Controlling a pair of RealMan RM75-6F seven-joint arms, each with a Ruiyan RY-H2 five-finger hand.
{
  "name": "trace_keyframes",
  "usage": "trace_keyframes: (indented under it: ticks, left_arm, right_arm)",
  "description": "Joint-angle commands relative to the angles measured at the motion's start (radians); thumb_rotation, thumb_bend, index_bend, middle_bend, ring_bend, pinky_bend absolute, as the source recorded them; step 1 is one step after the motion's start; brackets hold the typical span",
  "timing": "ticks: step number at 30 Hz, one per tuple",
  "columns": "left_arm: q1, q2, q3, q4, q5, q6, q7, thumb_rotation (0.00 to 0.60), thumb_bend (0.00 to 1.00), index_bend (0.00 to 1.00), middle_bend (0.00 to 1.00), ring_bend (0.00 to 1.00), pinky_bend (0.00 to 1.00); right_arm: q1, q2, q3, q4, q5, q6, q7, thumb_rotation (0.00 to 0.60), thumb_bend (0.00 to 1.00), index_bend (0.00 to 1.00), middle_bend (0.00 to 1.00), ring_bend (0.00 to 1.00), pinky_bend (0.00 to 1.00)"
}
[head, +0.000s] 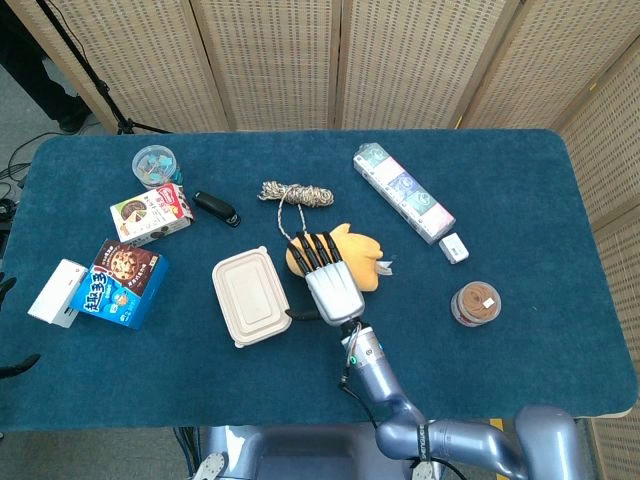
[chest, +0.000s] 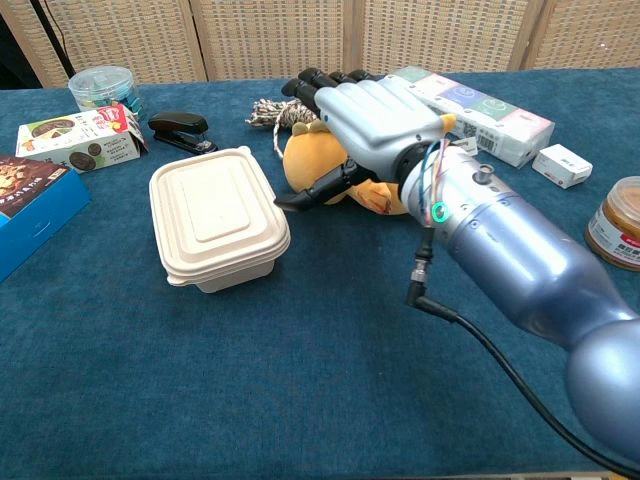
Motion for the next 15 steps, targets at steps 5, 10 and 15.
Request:
trace_keyframes:
  ticks: [5,10,15]
  left_arm:
    - [0.004,0.005,0.000,0.011,0.004,0.005,-0.028,0.600,0.00,0.00,0.00,0.00,0.00]
    - [0.004,0.009,0.000,0.016,0.007,0.004,-0.045,0.600,0.00,0.00,0.00,0.00,0.00]
    - [0.003,0.008,-0.001,0.018,0.009,0.006,-0.046,0.600,0.00,0.00,0.00,0.00,0.00]
  right_arm:
    - [0.080,-0.070,0.046,0.162,0.045,-0.054,0.043,0.283,0.00,0.00,0.00,0.00,0.00]
    - [0.086,-0.074,0.044,0.205,0.060,-0.062,0.082,0.284,0.00,0.00,0.00,0.00,0.00]
    - [0.080,-0.066,0.043,0.229,0.086,-0.079,0.119,0.284,0.00,0.00,0.00,0.00,0.00]
